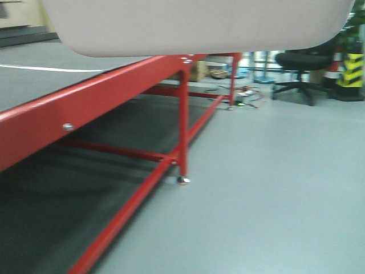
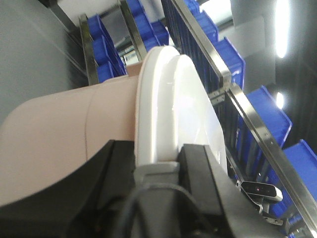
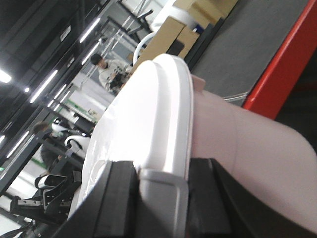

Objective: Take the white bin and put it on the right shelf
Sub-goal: 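Hold the bin raised with both grippers while driving away from the table, then carry the bin with both grippers while driving to the blue-crate shelving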

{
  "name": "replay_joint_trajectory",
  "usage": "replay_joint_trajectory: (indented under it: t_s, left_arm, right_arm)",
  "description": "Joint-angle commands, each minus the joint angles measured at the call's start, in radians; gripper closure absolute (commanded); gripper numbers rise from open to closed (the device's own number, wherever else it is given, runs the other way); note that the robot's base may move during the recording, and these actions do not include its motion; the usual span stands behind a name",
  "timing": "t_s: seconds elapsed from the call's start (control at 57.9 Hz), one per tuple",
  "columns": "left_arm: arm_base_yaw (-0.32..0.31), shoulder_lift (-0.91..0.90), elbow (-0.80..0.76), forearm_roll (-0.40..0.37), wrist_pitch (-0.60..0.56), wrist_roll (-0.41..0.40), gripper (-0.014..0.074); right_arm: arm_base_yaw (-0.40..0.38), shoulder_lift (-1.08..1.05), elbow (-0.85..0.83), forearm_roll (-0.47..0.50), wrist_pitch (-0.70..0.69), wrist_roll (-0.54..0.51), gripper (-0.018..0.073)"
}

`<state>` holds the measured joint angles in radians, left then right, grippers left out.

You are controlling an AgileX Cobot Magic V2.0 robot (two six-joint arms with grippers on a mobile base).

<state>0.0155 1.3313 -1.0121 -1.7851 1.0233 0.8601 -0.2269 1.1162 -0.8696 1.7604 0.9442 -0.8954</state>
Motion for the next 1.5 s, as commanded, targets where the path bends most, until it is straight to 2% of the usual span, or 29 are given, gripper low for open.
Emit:
replay_joint_trajectory:
  t_s: [0.0, 1.486]
  left_arm:
    - [-0.046, -0.039, -0.034, -0.059, 0.303, -0.005, 0.0722]
    - [-0.046, -0.039, -0.034, -0.059, 0.303, -0.005, 0.0722]
  right_arm:
    - [0.031, -0.032, -0.044, 0.131, 0.237, 0.001, 0.0498]
    - [0.031, -0.032, -0.044, 0.131, 0.237, 0.001, 0.0498]
